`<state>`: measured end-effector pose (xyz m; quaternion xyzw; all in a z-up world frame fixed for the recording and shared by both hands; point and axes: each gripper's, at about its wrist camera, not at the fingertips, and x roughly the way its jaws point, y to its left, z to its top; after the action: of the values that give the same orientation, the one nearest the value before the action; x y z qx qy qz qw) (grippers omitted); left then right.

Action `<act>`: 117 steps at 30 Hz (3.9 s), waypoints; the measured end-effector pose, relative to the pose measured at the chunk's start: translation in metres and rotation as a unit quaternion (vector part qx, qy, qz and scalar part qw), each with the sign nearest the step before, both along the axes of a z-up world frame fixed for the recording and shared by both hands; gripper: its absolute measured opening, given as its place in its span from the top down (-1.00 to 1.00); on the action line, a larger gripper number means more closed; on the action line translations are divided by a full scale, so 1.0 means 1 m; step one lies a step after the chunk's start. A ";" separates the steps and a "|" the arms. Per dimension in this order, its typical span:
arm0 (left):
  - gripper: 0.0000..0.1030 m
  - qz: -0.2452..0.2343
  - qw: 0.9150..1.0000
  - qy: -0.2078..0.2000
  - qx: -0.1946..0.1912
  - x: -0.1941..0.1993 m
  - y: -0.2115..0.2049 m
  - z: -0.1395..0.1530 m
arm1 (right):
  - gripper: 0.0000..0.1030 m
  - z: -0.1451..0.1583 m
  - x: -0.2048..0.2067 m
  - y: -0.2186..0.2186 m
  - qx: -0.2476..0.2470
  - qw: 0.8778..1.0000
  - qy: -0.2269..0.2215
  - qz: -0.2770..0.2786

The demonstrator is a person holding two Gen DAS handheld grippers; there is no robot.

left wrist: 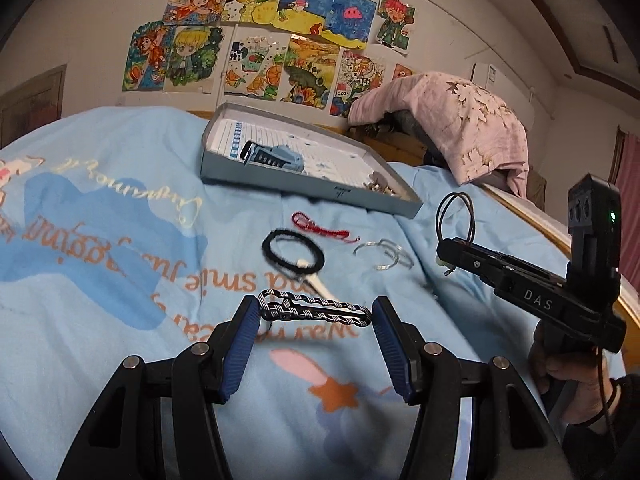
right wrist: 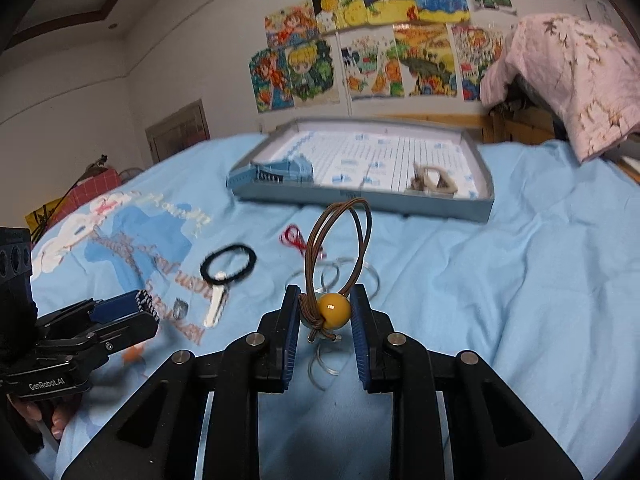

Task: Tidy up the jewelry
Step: 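Carry the bracelet and beaded cord into the grey tray and release both, then move both tools back toward the rings and hair tie on the cover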

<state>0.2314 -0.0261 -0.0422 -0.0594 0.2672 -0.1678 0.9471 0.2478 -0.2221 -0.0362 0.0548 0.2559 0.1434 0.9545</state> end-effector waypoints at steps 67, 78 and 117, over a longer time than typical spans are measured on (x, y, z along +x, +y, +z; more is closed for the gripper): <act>-1.00 0.114 0.989 -0.097 -0.017 0.029 -0.063 0.105 | -0.97 0.084 -0.011 -0.094 0.059 0.979 -0.157 -0.119; -1.00 0.114 0.986 -0.119 0.027 -0.075 -0.041 0.098 | -0.97 0.079 -0.121 -0.067 0.045 0.977 -0.176 -0.107; -1.00 0.159 0.983 -0.091 0.017 -0.127 0.035 0.088 | -0.97 0.077 -0.209 -0.017 -0.026 0.973 -0.193 -0.121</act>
<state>0.1048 0.0094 0.0462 -0.0692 0.1696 -0.0148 0.9830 0.0387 -0.2386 0.0411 0.0322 0.0622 0.0276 0.9972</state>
